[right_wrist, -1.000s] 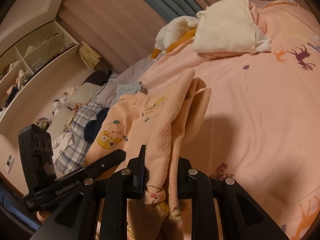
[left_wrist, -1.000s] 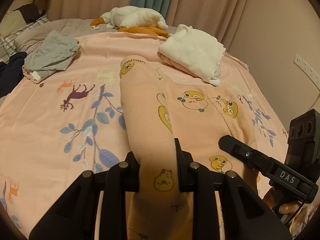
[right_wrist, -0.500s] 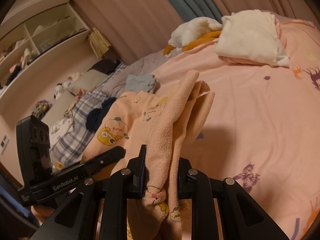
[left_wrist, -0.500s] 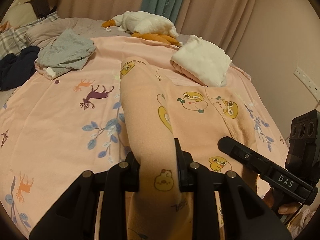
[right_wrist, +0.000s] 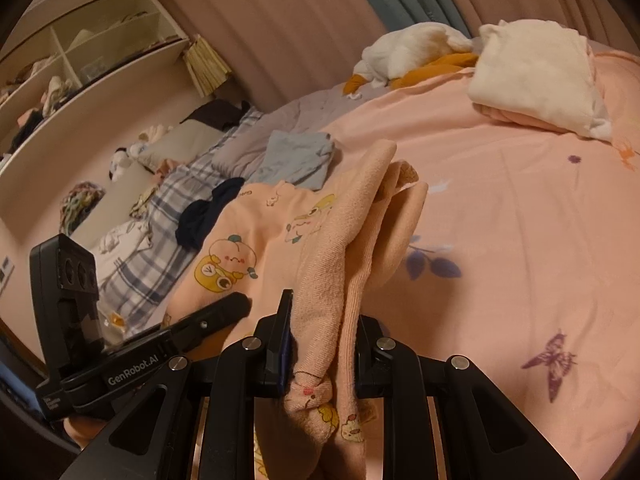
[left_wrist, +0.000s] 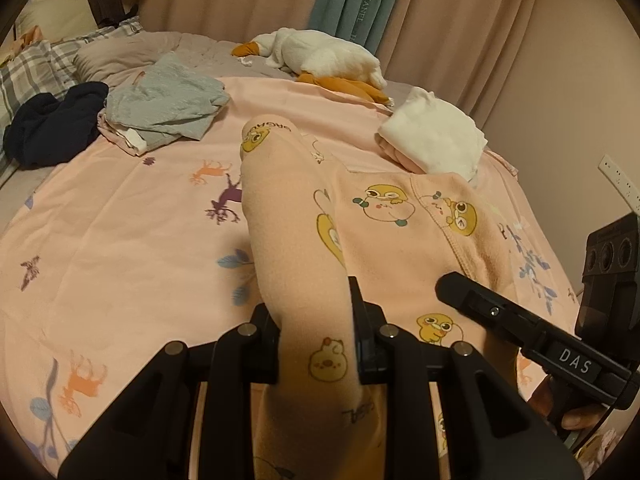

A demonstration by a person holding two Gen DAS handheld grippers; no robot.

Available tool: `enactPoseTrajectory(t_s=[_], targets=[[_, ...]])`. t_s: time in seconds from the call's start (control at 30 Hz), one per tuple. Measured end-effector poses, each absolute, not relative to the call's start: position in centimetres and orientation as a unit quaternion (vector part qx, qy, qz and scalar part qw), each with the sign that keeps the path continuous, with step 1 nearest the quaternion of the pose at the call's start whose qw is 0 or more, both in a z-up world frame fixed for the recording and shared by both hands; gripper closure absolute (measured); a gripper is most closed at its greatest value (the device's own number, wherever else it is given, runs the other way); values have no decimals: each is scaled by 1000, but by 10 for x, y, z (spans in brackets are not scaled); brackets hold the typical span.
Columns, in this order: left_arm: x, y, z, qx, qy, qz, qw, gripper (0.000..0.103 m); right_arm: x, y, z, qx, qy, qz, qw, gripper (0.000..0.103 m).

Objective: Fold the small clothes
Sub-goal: 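Lift the strip end with both tools and fold it over the strip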

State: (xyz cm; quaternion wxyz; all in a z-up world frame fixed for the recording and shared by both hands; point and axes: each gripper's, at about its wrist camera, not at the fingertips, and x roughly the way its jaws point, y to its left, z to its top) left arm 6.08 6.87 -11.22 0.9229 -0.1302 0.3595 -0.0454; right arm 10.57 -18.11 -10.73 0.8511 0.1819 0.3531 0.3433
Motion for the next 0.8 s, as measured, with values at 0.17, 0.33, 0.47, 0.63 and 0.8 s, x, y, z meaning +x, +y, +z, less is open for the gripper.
enactPoseTrajectory(t_s=[0.17,0.33,0.47,0.63,0.8], targets=[[64,85,-114,-129,359,-39,924,78,109,-164,-107,179,353,348,850,81],[73,96,-117,-134,364,-46,921,78,111,-157,-108,176,355,345,851,81],[78,103,-124,-142,370,-48,917,78,114,-151,-111,173,363,340,850,81],[84,105,-136,-139,380,-48,913,78,116,-142,-118,167,375,334,848,81],[91,108,-150,-157,393,-54,905,78,122,-142,-127,171,388,328,844,81]])
